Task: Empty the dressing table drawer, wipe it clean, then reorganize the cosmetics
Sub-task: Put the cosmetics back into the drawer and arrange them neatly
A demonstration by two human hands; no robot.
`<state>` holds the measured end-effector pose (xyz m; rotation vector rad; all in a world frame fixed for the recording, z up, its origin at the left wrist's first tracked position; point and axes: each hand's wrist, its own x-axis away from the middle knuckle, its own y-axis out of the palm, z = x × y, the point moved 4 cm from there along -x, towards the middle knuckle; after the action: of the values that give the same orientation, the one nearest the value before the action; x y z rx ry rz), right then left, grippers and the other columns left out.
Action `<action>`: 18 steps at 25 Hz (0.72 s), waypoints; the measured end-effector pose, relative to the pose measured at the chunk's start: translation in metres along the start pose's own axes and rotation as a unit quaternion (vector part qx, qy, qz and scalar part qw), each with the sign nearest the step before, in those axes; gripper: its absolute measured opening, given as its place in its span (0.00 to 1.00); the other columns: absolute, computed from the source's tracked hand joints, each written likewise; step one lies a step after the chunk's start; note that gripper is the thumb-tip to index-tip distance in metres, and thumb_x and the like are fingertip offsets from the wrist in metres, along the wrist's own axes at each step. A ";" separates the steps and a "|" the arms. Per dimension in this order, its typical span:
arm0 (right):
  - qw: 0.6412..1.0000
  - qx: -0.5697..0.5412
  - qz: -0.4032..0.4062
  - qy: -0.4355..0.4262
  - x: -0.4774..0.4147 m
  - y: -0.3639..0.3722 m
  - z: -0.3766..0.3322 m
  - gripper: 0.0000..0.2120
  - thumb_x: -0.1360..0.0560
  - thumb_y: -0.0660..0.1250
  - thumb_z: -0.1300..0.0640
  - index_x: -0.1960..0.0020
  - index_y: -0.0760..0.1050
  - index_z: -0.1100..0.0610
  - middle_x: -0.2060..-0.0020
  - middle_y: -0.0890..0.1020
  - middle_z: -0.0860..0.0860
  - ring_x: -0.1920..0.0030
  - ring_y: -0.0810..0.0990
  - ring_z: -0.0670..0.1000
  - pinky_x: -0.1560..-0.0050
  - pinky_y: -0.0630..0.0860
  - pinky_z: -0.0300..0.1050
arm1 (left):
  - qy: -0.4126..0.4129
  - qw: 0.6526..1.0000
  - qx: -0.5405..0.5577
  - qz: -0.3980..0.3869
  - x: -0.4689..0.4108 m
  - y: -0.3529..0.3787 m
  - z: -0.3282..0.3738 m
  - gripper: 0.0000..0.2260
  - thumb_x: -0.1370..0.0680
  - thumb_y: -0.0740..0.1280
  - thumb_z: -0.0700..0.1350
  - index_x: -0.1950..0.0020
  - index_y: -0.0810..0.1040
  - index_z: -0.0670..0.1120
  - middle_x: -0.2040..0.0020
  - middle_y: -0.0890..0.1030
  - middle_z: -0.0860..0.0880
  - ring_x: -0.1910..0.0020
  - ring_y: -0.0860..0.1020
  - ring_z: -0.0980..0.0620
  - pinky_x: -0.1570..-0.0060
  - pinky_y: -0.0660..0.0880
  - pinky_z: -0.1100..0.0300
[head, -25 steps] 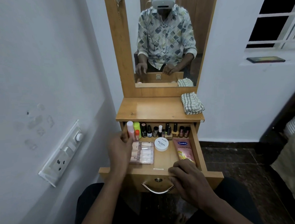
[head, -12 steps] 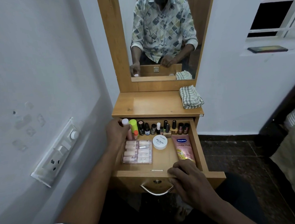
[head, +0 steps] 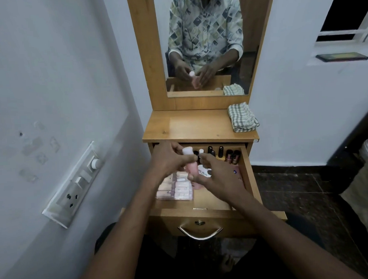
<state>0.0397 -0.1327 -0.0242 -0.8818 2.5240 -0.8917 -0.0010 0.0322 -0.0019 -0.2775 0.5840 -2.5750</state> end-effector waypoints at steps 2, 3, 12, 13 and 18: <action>1.000 -0.009 0.019 -0.004 -0.021 0.013 0.001 0.16 0.25 0.71 0.50 0.40 0.75 0.53 0.51 0.80 0.42 0.52 0.79 0.44 0.58 0.71 0.39 | 0.013 0.999 0.031 -0.005 -0.004 0.011 0.002 0.17 0.37 0.83 0.46 0.57 0.81 0.39 0.64 0.85 0.44 0.64 0.85 0.46 0.61 0.84 0.49; 0.999 -0.009 0.041 0.004 -0.027 0.017 0.006 0.11 0.24 0.69 0.51 0.44 0.76 0.54 0.55 0.81 0.45 0.56 0.79 0.46 0.62 0.69 0.39 | 0.009 0.999 0.049 -0.015 -0.009 0.014 -0.003 0.18 0.36 0.82 0.48 0.54 0.81 0.39 0.61 0.85 0.44 0.62 0.85 0.46 0.58 0.83 0.48; 0.989 -0.069 0.086 0.100 -0.031 0.006 0.048 0.13 0.27 0.74 0.55 0.47 0.78 0.59 0.54 0.83 0.53 0.54 0.81 0.52 0.60 0.74 0.41 | -0.036 0.890 -0.441 -0.112 -0.022 0.036 -0.075 0.27 0.29 0.76 0.54 0.34 0.74 0.44 0.34 0.74 0.42 0.38 0.73 0.45 0.42 0.72 0.53; 0.988 -0.075 0.088 0.102 -0.029 0.006 0.048 0.13 0.28 0.75 0.55 0.47 0.79 0.59 0.54 0.83 0.53 0.54 0.82 0.52 0.58 0.76 0.44 | -0.043 0.889 -0.442 -0.112 -0.021 0.035 -0.074 0.27 0.30 0.76 0.54 0.36 0.75 0.44 0.37 0.76 0.43 0.40 0.74 0.46 0.44 0.73 0.54; 0.983 -0.111 0.082 0.121 -0.039 0.013 0.040 0.16 0.31 0.77 0.57 0.46 0.80 0.60 0.53 0.85 0.52 0.54 0.83 0.50 0.54 0.79 0.47 | -0.043 0.870 -0.470 -0.145 0.002 0.039 -0.074 0.28 0.31 0.78 0.52 0.37 0.74 0.44 0.40 0.77 0.45 0.42 0.75 0.47 0.48 0.73 0.57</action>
<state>0.0828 -0.1178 -0.0592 -0.6469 2.9005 -0.7118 -0.0079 0.0264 -0.0849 -0.8405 1.8534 -2.3024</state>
